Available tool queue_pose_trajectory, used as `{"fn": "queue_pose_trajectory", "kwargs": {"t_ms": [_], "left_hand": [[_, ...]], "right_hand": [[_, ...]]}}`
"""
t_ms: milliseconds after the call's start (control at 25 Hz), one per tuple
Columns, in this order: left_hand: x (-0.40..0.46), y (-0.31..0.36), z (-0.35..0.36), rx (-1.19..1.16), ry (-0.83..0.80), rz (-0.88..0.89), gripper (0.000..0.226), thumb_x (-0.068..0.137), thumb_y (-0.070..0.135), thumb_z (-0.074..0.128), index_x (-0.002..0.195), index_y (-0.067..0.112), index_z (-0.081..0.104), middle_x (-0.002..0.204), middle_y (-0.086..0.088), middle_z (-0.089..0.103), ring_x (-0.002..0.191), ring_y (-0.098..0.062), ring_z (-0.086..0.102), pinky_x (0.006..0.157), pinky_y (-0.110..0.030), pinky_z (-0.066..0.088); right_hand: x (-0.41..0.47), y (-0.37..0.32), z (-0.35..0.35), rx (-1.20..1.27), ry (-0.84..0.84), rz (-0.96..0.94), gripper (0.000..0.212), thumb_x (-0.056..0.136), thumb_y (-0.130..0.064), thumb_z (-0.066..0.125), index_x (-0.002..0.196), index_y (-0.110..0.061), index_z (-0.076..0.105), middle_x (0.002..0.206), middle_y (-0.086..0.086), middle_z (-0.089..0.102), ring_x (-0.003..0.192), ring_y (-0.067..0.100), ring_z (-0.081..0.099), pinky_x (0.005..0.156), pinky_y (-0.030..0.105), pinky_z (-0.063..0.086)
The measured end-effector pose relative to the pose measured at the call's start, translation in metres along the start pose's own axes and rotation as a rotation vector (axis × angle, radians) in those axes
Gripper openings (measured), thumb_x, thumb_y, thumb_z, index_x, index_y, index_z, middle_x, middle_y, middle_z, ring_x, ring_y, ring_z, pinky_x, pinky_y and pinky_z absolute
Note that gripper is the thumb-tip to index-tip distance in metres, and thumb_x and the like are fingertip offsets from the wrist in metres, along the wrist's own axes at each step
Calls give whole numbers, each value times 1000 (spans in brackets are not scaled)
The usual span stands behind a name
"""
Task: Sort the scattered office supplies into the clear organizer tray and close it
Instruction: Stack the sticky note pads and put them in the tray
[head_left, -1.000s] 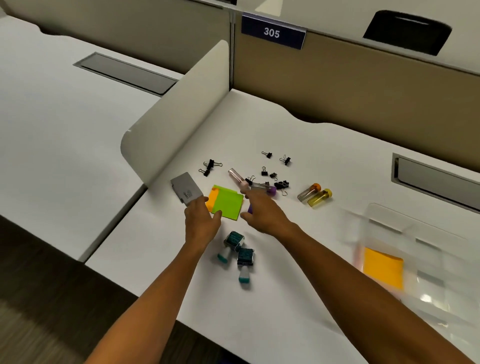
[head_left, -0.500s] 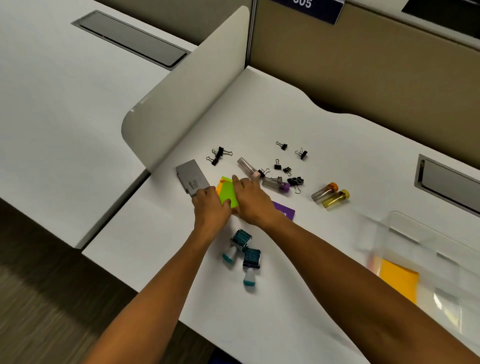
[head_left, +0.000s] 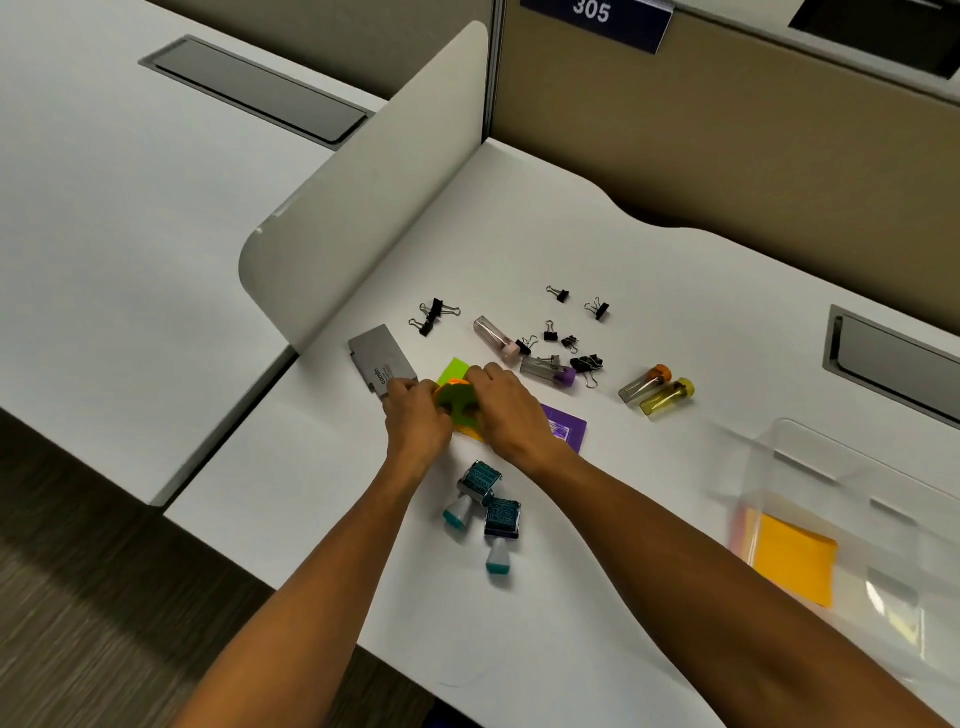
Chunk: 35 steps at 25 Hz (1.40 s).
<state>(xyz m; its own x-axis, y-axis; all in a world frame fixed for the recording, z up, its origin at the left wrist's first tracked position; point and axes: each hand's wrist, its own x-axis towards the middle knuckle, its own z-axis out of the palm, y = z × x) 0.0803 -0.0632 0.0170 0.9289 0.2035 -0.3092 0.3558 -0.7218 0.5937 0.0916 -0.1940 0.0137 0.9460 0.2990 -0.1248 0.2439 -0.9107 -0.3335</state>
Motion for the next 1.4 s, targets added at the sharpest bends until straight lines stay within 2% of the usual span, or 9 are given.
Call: {"fn": "queue_pose_trajectory", "kwargs": {"t_ms": [120,240,440,640,800,1000,1120,1200,1400], "left_hand": [[-4,-1,-2,-60,-1,23,30,88,6,61,118,6,61,130,-17,46,117,-32,50,99,-39,45],[-6,-1,-7,-199,-17,14,14,87,9,65,101,8,63,102,-10,62,91,-25,58,77,-33,47],[-13,-5,-11,-441,-113,-61,11,88,26,67,86,17,62,83,-2,65,79,-19,61,56,-26,42],[-11,-6,-8,-346,41,-8,22,91,33,62,105,16,65,107,-3,67,95,-19,63,77,-31,48],[2,4,6,-60,42,83,59,83,36,71,131,8,51,132,-15,49,122,-34,47,98,-46,45],[13,35,28,239,-27,86,70,74,44,78,122,5,47,127,-18,42,119,-38,38,89,-47,44],[19,42,31,327,-106,161,65,74,38,79,122,10,44,128,-15,37,119,-37,35,86,-48,46],[25,46,31,346,-163,190,61,77,34,78,122,11,45,127,-15,36,119,-37,35,84,-47,46],[33,48,26,335,-226,192,64,73,32,81,121,9,45,117,-16,55,114,-37,51,89,-45,47]], "right_hand": [[-7,2,-9,85,45,30,39,86,-15,59,122,-24,49,107,6,62,92,33,60,60,36,41],[-16,1,-19,94,85,41,40,94,-26,55,132,-34,48,106,5,71,89,33,64,66,40,51],[-30,6,-31,236,142,103,28,96,-29,54,122,-31,62,106,2,72,94,27,64,73,42,53],[-47,25,-45,500,273,301,25,95,-26,54,118,-22,62,103,4,68,93,25,62,76,38,50],[-61,42,-59,654,437,411,29,95,-30,58,118,-13,61,108,5,65,93,20,59,76,35,49],[-98,72,-76,780,546,522,21,94,-31,61,111,-18,60,94,-6,60,90,26,63,68,45,58],[-130,98,-85,770,568,570,35,94,-32,62,122,-12,58,111,5,63,95,27,63,54,29,57],[-157,117,-92,769,625,582,32,94,-30,62,120,-12,60,107,7,65,92,27,64,52,25,56],[-218,160,-102,755,733,678,25,95,-24,61,117,-13,60,101,10,66,86,25,64,53,32,56]]}}
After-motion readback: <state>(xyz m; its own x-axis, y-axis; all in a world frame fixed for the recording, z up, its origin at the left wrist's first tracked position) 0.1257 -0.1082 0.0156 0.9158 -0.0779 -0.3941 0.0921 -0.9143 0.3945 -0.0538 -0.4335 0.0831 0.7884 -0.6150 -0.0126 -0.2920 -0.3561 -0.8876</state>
